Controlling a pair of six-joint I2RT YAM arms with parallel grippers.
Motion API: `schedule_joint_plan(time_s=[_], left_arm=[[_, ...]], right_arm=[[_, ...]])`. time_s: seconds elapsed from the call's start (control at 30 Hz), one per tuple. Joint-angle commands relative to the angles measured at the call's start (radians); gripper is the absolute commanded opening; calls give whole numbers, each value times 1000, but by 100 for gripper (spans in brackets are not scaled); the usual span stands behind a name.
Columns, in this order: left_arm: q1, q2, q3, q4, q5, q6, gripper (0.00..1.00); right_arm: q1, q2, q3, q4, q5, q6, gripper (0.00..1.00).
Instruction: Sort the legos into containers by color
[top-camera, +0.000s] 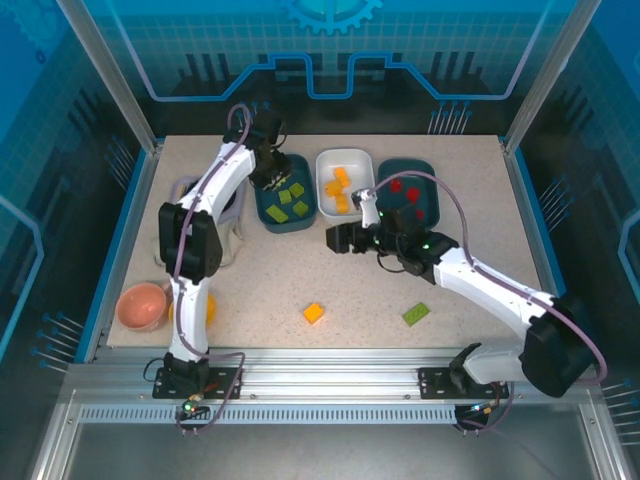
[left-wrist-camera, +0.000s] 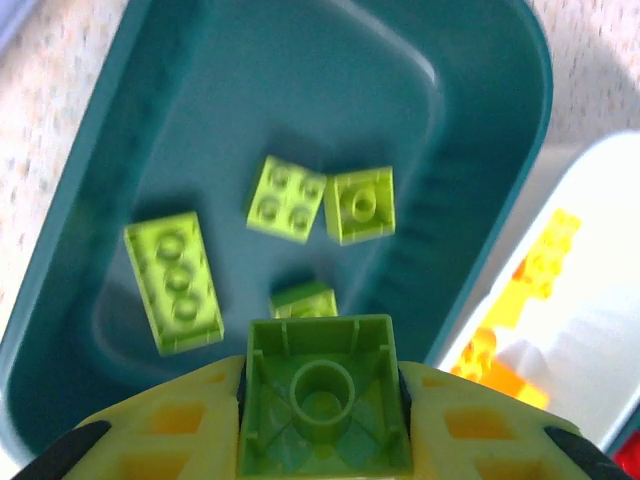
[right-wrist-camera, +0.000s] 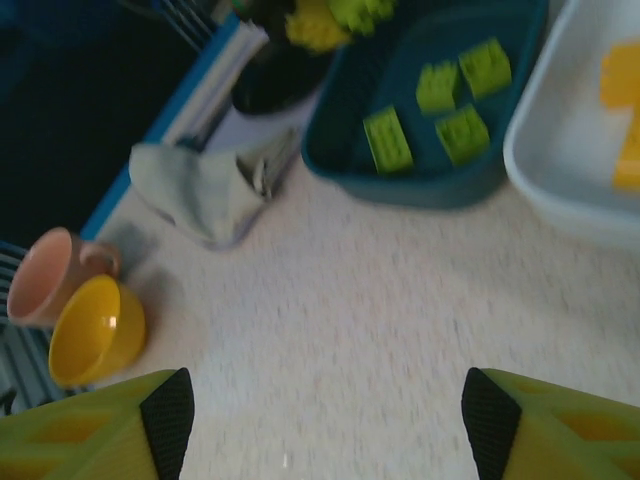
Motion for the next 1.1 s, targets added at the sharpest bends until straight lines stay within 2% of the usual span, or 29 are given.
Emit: schedule_joint_plan(time_s=[0.0,0.13,0.37,0.43,0.53,0.63,0.83,1.07], left_arm=[[27,106,105,-20,-90,81,28],[47,215,223,-21,-105,101,28],[63,312,282,32,-91,101,33],[63,342,328,16,-80,106,38],[61,349,368,-3,-50,106,55],[54,306,367,4,-37,111,63],[32,169,355,-8,-24,113,68],[-3,-117,88,18,7,106,68]], right_arm=[[10,91,58,230,85,42,75],[-17,188,131,266,124,80,77],[-73,261,204,240,105,137,77],[-79,263,216,211,91,134,77],[-79,252,223,166,96,117,77],[-83,231,221,133,116,91,77],[-85,169,244,6,140,-18,76],[-27,75,213,-214,145,-205,75]])
